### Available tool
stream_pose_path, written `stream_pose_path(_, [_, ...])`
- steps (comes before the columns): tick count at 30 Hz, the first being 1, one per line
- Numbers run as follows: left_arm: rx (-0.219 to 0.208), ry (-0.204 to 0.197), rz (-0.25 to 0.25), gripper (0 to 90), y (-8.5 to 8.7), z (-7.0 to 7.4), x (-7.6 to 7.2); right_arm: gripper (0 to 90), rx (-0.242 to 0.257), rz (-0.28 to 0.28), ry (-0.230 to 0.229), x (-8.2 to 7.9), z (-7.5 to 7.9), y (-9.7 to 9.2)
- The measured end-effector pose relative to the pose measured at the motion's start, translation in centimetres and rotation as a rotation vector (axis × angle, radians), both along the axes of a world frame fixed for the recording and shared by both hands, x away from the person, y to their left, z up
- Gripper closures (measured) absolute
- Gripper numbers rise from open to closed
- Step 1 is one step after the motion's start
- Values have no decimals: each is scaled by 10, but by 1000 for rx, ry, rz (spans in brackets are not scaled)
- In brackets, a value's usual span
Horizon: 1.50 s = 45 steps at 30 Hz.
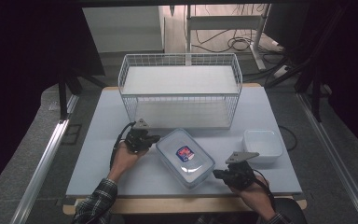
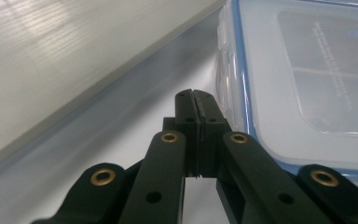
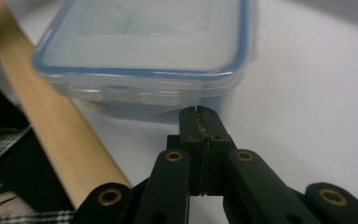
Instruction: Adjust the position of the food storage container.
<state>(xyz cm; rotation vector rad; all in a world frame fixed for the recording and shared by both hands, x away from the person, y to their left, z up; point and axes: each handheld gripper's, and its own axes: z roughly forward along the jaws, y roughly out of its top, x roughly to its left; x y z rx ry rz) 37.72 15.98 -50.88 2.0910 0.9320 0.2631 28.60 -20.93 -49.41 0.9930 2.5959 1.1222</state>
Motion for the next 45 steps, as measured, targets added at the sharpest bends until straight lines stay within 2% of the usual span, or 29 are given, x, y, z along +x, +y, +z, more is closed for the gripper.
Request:
stream_pose_path(1, [-4,4,-3,900,1,0,-1,895,-5,-13,-9,1,0,0])
stream_pose_path(2, [-8,11,-4,900,2,0,-4,896,11,-35,-7,4,1,-2])
stream_pose_path(4, [-6,13,0,900,3,0,-7,896,18,-42,-3,6,1,-2])
stream_pose_path(12, [-14,40,13,900,9,0,-28,896,-15,-88,-11,19,-1,0])
stream_pose_path(14, [-13,48,19,899,11,1,-38,895,-16,-93,-5,23,-1,1])
stream_pose_path(16, [-18,49,18,899,12,1,-42,896,-14,-94,-2,23,-1,1])
stream_pose_path(21, [-33,44,18,899,14,3,-50,877,8,-54,40,9,3,-7])
stream_pose_path(25, [-36,50,16,900,14,3,-55,887,47,6,115,-3,2,-5])
stream_pose_path(27, [-33,50,25,900,15,3,-58,895,29,14,95,-4,2,1])
stream_pose_path(28, [-32,52,31,900,15,3,-60,896,1,3,65,0,3,4])
stream_pose_path(31, [-46,61,36,900,17,3,-65,896,7,-12,67,6,2,3])
stream_pose_path(38, [-65,62,45,900,16,6,-80,896,-30,-62,36,39,2,4])
stream_pose_path(42, [-85,59,40,899,18,7,-86,896,-36,-56,42,50,3,5])
stream_pose_path(44, [-94,56,45,898,19,7,-91,896,-54,-59,29,62,4,10])
stream_pose_path(45, [-94,56,45,898,19,7,-91,896,-54,-59,29,62,4,10])
